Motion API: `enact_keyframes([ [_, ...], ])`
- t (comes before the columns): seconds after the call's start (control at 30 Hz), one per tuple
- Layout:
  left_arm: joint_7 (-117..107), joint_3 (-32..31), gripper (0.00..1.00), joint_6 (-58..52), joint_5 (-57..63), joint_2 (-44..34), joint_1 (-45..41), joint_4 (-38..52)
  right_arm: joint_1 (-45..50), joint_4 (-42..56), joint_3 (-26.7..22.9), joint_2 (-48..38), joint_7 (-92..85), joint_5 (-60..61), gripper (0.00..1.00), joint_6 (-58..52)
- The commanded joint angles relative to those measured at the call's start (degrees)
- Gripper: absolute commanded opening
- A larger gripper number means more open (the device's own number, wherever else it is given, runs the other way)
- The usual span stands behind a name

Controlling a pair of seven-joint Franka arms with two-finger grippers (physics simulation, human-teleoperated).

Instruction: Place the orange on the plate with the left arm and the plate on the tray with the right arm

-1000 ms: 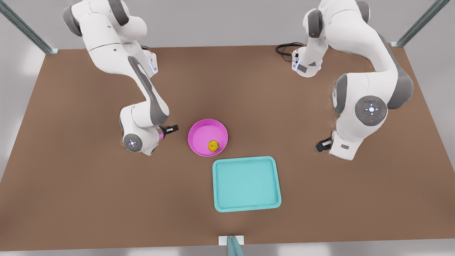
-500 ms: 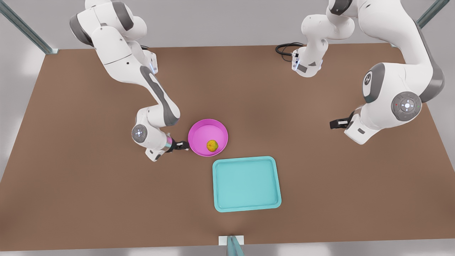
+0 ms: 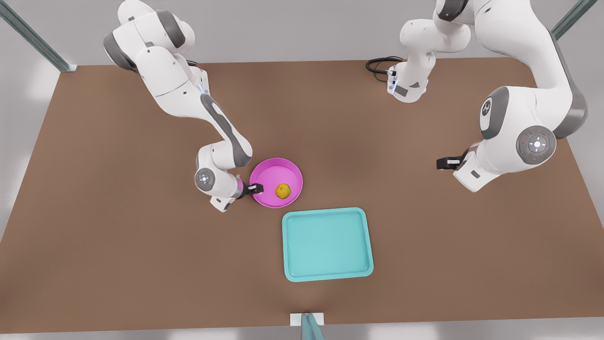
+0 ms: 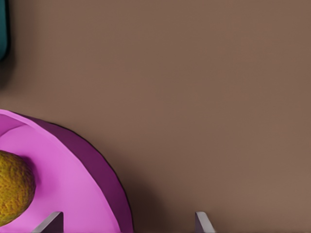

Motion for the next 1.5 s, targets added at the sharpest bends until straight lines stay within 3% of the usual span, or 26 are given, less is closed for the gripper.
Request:
enact_keyframes([
  [0.0,3.9,0.0,1.00,-0.2,0.1,-0.1,0.0,0.0,0.0,0.2,0.0,0.0,-1.2,0.1,1.00,0.0],
  [0.13,4.1,0.0,1.00,-0.4,0.0,-0.1,0.0,0.0,-0.1,0.5,0.0,0.1,-1.2,0.1,0.97,-0.2],
  [0.17,4.1,0.0,1.00,-0.3,0.0,0.1,0.0,0.0,0.0,1.3,0.0,0.1,-1.2,0.1,0.76,-1.9],
  [0.2,4.1,0.0,1.00,-0.2,0.1,0.3,0.0,0.0,-0.1,2.5,0.0,0.4,-1.2,0.1,0.66,-4.8],
  [0.43,4.0,0.0,1.00,-0.2,-0.1,0.4,0.0,0.0,-0.1,3.0,0.0,2.3,-1.2,0.1,0.64,-4.7],
  [0.5,4.0,0.0,1.00,-0.2,-0.1,0.4,0.0,0.0,0.7,3.0,0.0,2.2,-1.0,0.1,0.42,-5.6],
  [0.6,4.0,0.0,1.00,-0.2,-0.1,0.4,0.0,0.0,0.7,3.4,0.0,1.3,-0.7,0.2,0.39,-7.8],
  [0.67,4.0,0.0,1.00,-0.3,0.1,0.3,0.0,0.0,0.7,3.5,0.0,1.2,-1.1,0.1,0.22,-8.4],
  [0.93,3.9,-0.1,1.00,0.0,0.1,0.5,0.0,0.0,0.7,3.5,1.9,-1.9,-2.0,0.2,0.21,-8.4],
  [1.23,3.9,-0.1,1.00,-0.1,0.2,0.5,0.0,0.0,0.8,8.4,3.1,-3.1,-1.9,10.1,0.21,-8.0],
  [1.47,3.8,-0.1,1.00,0.0,0.3,1.0,0.0,0.0,1.9,24.7,3.0,8.6,2.2,19.9,0.21,-3.6],
])
